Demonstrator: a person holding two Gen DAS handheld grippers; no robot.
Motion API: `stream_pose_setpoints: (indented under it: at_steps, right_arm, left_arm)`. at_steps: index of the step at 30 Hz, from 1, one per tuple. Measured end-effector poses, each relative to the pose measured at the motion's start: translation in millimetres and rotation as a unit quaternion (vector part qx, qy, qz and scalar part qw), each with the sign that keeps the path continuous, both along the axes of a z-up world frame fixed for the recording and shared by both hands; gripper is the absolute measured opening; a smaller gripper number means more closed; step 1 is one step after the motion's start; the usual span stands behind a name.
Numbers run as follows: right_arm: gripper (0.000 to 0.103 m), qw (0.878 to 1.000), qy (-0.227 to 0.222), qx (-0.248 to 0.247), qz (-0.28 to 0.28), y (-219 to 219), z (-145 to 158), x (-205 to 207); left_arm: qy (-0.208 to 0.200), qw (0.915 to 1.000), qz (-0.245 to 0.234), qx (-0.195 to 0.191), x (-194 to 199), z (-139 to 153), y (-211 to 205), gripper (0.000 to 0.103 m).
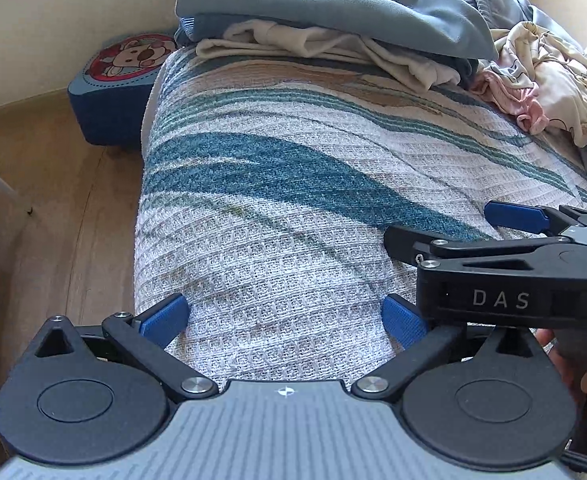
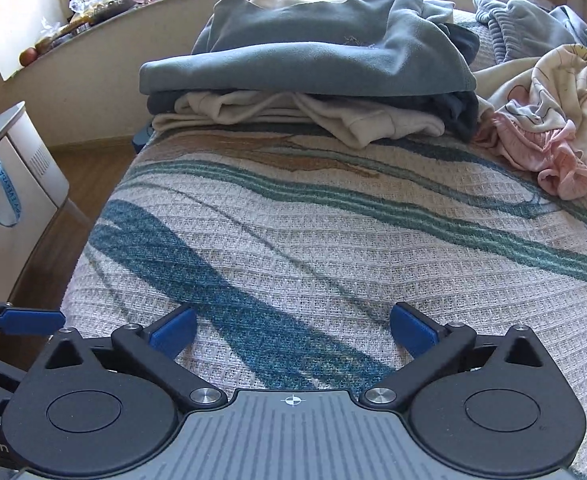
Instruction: Fold clothes
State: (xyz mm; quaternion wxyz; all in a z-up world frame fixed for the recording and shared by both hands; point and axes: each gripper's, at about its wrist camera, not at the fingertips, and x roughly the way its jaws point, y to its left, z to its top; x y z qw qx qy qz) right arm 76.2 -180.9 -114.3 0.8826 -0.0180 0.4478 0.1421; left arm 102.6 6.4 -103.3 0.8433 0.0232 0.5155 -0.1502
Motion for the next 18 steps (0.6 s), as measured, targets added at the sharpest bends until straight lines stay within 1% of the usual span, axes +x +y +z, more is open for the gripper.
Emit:
stream_pose_setpoints:
  at_steps: [18]
  right_arm:
    - [0.103,1.000,-0.021,-0.007,0.000,2.9,-3.3,-5.8]
  left_arm:
    - [-0.004,1.0000,-0.002,0.005,-2.0,-1.8,0.1,0.103]
